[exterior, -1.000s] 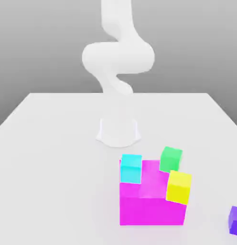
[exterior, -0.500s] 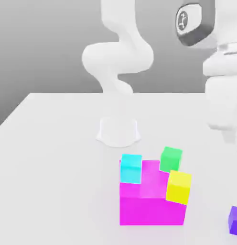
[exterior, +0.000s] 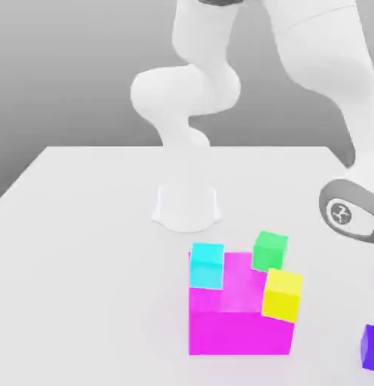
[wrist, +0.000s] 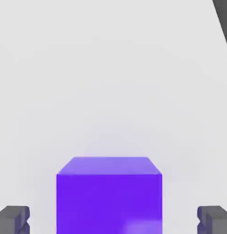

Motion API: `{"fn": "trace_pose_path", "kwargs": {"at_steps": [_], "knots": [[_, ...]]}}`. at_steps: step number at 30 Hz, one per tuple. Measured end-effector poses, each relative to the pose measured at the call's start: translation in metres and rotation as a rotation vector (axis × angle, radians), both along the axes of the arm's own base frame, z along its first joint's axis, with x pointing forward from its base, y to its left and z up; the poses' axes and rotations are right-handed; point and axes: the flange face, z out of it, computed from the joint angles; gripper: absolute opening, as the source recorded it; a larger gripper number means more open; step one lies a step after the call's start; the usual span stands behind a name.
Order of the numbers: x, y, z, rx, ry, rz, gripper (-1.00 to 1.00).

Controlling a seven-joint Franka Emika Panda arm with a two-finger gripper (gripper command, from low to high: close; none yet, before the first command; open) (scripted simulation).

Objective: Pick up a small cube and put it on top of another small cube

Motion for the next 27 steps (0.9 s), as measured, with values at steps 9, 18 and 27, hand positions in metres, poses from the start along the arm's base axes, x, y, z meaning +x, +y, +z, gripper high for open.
{"fn": "trace_pose_path", "kwargs": {"at_steps": [9,18,27], "knots": [[0.0,0.0,0.046,-0.001,0.001,0.002,-1.0],[0.006,-0.093,0.147,-0.054,-0.026,0.007,-1.0],[-0.015,-0.164,0.178,0.001,0.003,0.018,-1.0]]}}
